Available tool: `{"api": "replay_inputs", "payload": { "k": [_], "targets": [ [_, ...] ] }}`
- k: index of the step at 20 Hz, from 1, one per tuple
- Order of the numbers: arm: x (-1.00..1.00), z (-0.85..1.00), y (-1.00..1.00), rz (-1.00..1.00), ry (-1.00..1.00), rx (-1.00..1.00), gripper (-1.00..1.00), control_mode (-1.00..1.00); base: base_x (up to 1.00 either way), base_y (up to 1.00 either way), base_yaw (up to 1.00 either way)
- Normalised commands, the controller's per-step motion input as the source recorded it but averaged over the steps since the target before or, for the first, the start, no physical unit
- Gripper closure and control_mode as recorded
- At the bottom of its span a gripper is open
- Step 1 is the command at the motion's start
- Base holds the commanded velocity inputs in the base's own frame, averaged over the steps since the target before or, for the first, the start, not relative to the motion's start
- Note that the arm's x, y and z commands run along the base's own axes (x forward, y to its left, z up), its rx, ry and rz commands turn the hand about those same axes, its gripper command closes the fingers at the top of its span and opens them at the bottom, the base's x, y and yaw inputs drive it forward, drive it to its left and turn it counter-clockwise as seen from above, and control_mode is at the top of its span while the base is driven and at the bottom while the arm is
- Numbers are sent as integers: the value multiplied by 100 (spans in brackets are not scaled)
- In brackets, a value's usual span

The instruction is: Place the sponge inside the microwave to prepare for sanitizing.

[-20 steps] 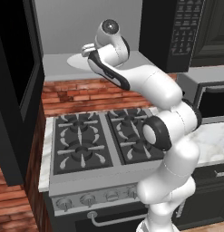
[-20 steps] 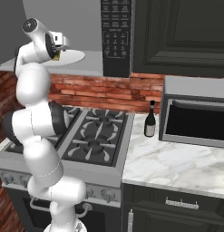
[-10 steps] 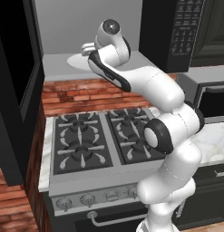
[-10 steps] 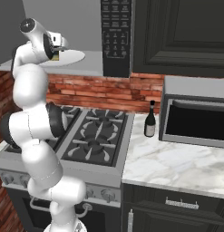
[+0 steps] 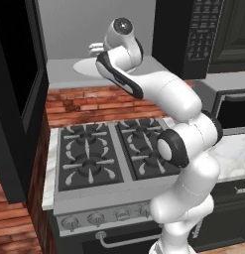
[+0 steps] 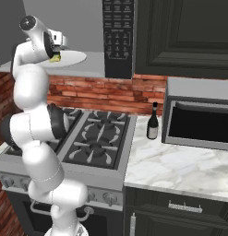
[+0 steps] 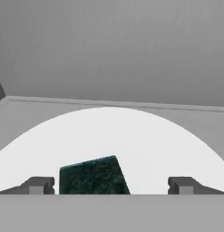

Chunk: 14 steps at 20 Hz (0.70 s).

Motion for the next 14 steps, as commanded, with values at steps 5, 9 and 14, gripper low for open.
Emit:
{"api": "replay_inputs", "payload": {
  "k": [5,9,14],
  "targets": [
    [-16,15,0,-2,0,7,-100,-100,0,0,0],
    [-48,-1,0,-5,0,10,-100,-100,0,0,0],
    [-64,-15,-5,-8,-2,8,-100,-100,0,0,0]
  ]
}}
